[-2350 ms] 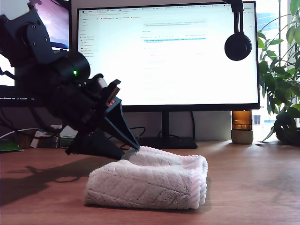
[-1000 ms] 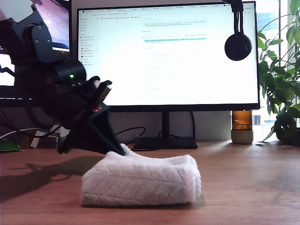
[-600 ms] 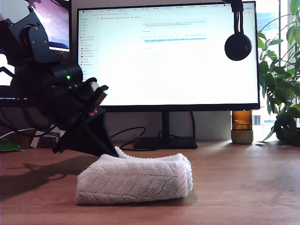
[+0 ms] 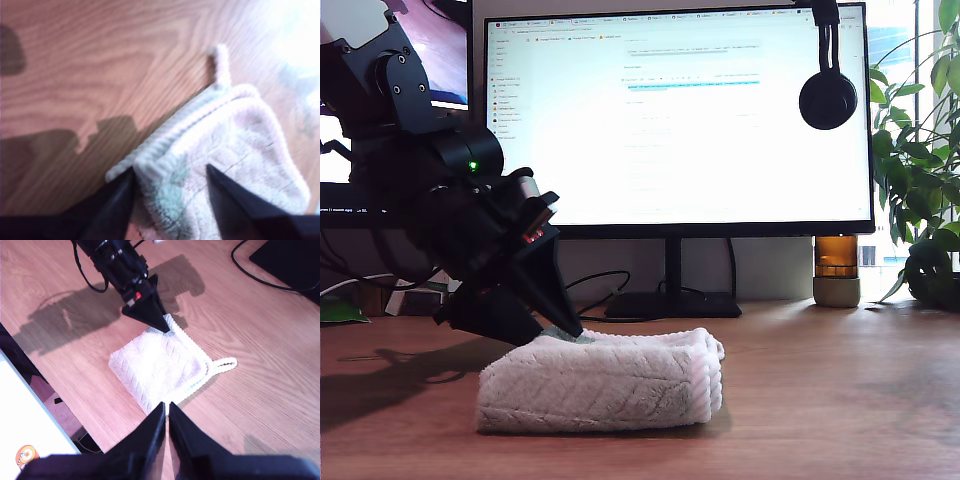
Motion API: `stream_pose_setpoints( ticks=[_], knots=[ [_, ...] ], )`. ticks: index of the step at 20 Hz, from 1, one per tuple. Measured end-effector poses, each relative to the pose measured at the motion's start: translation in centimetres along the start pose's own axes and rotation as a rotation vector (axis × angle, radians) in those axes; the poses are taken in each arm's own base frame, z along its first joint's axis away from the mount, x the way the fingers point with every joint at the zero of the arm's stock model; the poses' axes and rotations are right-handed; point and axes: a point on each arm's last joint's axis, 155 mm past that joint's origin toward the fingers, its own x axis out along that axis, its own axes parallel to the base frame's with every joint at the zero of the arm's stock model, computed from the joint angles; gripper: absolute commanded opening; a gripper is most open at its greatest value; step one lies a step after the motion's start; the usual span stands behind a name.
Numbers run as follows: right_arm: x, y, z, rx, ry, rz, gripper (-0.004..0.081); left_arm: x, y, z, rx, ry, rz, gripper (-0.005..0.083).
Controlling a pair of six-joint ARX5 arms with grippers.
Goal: Fold the tea towel to a neat square and place it to the right
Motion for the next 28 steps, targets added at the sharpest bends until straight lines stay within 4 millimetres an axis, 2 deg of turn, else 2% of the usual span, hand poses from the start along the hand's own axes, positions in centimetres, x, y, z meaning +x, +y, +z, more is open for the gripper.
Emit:
stream_pose_setpoints(
  ticks=[2, 7, 8, 9, 11, 12, 16, 20, 23, 25, 28],
  knots=[
    [0.0, 0.0, 0.0, 0.000, 0.000, 0.000, -0.0013, -0.2, 0.0, 0.4, 0.011, -0.005, 0.008, 0.0435],
    [0.0, 0.0, 0.0, 0.000, 0.000, 0.000, -0.0013, -1.1, 1.9, 0.6, 0.030, -0.014, 0.092, 0.0418],
    [0.0, 0.0, 0.0, 0.000, -0.001, 0.000, -0.0013, -1.9, 2.3, 0.8, 0.040, -0.022, 0.117, 0.0372],
    [0.0, 0.0, 0.1, 0.000, -0.003, 0.000, -0.0013, -2.8, 2.5, 1.1, 0.048, -0.037, 0.141, 0.0265],
    [0.0, 0.0, 0.6, 0.034, -0.025, 0.002, -0.0013, -5.2, 2.0, 2.0, 0.068, -0.083, 0.172, -0.0039],
    [0.0, 0.0, 1.3, 0.045, -0.052, 0.002, -0.0013, -6.5, 1.5, 2.6, 0.092, -0.113, 0.184, -0.0016],
    [-0.3, -0.3, 4.1, 0.090, -0.161, -0.007, -0.0013, -11.1, -1.8, 4.7, 0.204, -0.236, 0.246, -0.0022],
    [-0.4, -1.9, 5.2, 0.057, -0.213, -0.094, -0.0013, -16.1, -5.1, 6.1, 0.298, -0.375, 0.325, -0.0022],
    [1.3, -2.8, 5.0, 0.075, -0.261, -0.129, -0.0013, -19.0, -7.0, 7.0, 0.353, -0.474, 0.364, -0.0022],
    [3.1, -3.6, 4.0, 0.127, -0.305, -0.158, -0.0013, -19.8, -7.1, 6.7, 0.360, -0.521, 0.387, -0.0022],
    [5.2, -4.1, 2.5, 0.153, -0.365, -0.192, -0.0013, -19.1, -6.3, 4.7, 0.330, -0.551, 0.399, -0.0022]
  ],
)
